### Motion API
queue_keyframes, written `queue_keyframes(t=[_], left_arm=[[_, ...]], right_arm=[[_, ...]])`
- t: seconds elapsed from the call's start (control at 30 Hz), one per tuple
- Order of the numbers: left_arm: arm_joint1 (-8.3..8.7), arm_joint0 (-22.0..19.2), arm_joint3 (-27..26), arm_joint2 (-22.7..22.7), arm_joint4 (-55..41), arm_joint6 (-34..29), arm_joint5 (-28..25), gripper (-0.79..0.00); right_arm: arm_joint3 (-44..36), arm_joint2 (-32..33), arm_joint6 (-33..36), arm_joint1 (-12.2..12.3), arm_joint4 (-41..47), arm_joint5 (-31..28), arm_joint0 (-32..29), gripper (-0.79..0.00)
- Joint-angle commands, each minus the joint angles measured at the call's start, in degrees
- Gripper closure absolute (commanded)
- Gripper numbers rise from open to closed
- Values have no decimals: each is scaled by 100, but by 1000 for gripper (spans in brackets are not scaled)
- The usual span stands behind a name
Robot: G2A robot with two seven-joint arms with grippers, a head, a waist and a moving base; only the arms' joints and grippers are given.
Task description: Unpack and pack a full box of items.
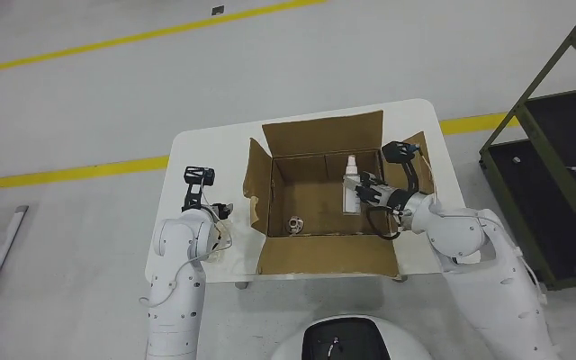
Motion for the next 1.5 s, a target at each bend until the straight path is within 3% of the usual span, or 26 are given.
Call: queue_keyframes(t=[0.0,0.27,0.5,0.63,0.8,0.97,1.13,1.33,1.47], left_arm=[[0,0,0,0,0,0,0,-785],[0,0,0,0,0,0,0,-785],[0,0,0,0,0,0,0,-785],[0,0,0,0,0,0,0,-785],[0,0,0,0,0,0,0,-785],[0,0,0,0,0,0,0,-785],[0,0,0,0,0,0,0,-785],[0,0,0,0,0,0,0,-785],[0,0,0,0,0,0,0,-785]], right_arm=[[-1,0,1,0,-8,-2,-1,0],[-189,91,-204,13,152,-166,-87,0],[-1276,1654,-426,189,784,-782,-660,0],[-1842,2643,-20,340,-130,-733,-1072,0],[-2137,3188,643,479,-1706,-629,-1585,0],[-1965,2633,1187,543,-3170,-607,-1823,0],[-1393,1697,1140,540,-4078,-615,-1776,0],[-658,958,1192,505,-4618,-364,-1533,0],[-331,797,1159,486,-4462,-332,-1399,0]])
